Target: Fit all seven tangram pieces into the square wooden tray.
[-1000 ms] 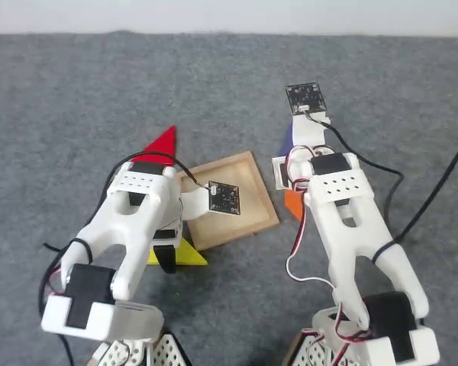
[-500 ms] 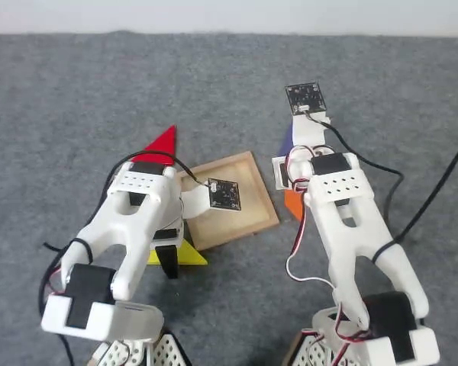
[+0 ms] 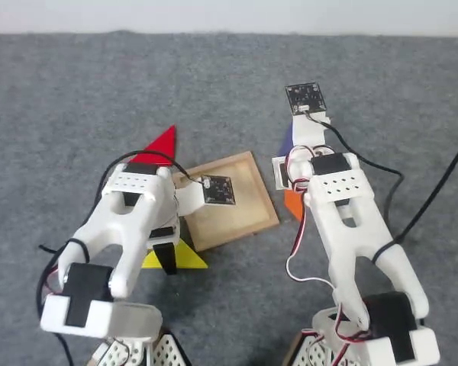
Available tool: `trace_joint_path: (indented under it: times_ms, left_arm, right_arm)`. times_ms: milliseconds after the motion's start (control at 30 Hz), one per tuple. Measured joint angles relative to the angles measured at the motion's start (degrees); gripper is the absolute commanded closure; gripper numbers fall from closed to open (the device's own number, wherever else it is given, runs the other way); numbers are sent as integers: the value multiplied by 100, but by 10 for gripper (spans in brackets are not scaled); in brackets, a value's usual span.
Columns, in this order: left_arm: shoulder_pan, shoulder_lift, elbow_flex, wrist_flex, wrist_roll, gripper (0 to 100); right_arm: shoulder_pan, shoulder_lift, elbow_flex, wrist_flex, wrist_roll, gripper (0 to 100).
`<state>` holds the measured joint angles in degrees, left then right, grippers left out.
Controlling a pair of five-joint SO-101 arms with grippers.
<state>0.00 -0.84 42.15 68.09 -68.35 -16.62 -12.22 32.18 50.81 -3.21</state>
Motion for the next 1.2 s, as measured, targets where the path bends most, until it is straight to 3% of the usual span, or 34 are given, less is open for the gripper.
trace_joint_path:
  times_ms: [367,1200]
  left_arm:
    - [26,35,0,-44,0,584]
    - [44,-62,527,-237,-176,585]
  right_arm:
    - [0,0,0,0,0,936]
    - [0,0,0,0,97,936]
